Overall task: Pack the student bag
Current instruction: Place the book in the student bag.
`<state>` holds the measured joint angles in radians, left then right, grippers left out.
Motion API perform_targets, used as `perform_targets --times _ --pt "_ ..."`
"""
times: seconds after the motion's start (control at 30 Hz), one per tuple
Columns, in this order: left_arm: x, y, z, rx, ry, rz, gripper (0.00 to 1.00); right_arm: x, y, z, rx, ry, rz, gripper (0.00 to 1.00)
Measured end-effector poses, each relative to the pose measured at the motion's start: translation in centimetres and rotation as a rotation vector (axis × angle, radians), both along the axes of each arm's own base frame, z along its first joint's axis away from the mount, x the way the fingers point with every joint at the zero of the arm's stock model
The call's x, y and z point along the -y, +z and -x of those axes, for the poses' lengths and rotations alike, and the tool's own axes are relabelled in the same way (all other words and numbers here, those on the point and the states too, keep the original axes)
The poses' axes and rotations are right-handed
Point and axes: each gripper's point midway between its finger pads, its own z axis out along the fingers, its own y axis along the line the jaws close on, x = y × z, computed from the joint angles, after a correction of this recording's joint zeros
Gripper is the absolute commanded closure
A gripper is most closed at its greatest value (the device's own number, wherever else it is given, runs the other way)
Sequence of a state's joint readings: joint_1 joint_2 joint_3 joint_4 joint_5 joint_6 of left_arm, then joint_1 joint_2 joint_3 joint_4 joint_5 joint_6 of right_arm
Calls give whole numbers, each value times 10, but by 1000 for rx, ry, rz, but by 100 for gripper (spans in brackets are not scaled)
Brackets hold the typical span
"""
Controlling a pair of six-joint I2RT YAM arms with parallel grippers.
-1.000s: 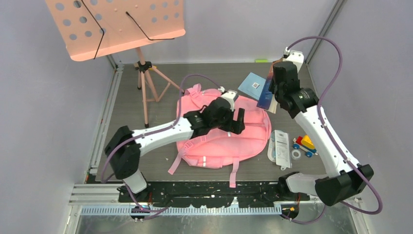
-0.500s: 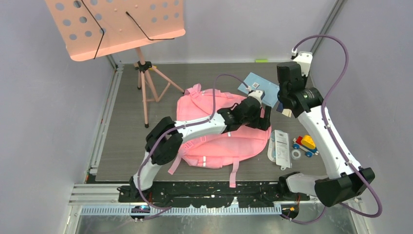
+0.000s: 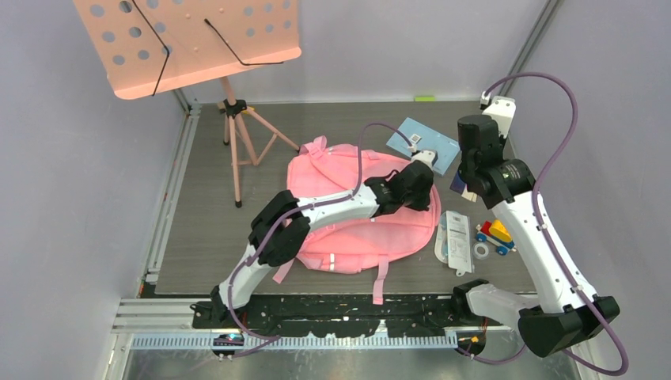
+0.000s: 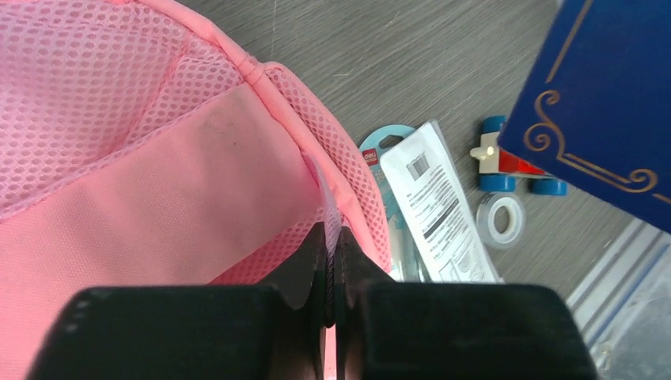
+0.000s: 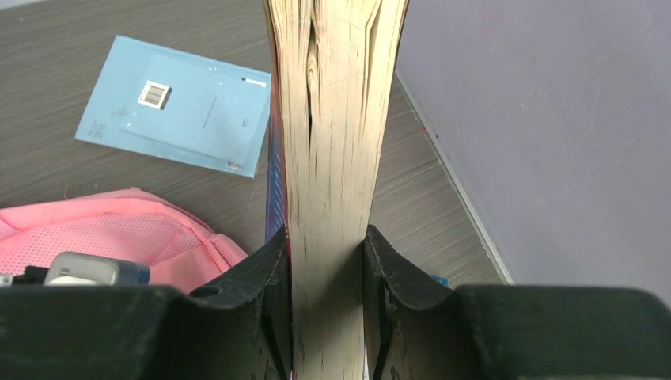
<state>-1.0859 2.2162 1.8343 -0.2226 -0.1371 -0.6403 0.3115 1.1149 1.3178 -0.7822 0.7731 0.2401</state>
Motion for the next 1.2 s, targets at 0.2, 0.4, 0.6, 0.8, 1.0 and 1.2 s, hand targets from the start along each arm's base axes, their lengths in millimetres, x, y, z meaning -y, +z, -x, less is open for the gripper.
perform_targets --times 0.2,0.4,0.6,0.8,1.0,1.2 --pt "-11 5 1 14 0 -51 100 -1 -16 5 -46 17 2 100" --pt "-43 88 9 107 -21 -40 100 -4 -13 9 -38 35 -19 100" --pt "-101 177 9 198 13 13 100 -17 -15 19 -62 94 -100 100" --pt "-141 192 12 194 14 10 100 -48 -26 34 -68 202 -293 100" --pt "-162 196 24 158 -58 45 100 -102 -61 52 -111 353 -583 100" --pt "-188 214 40 127 -110 92 100 -153 -105 52 -184 454 -838 100"
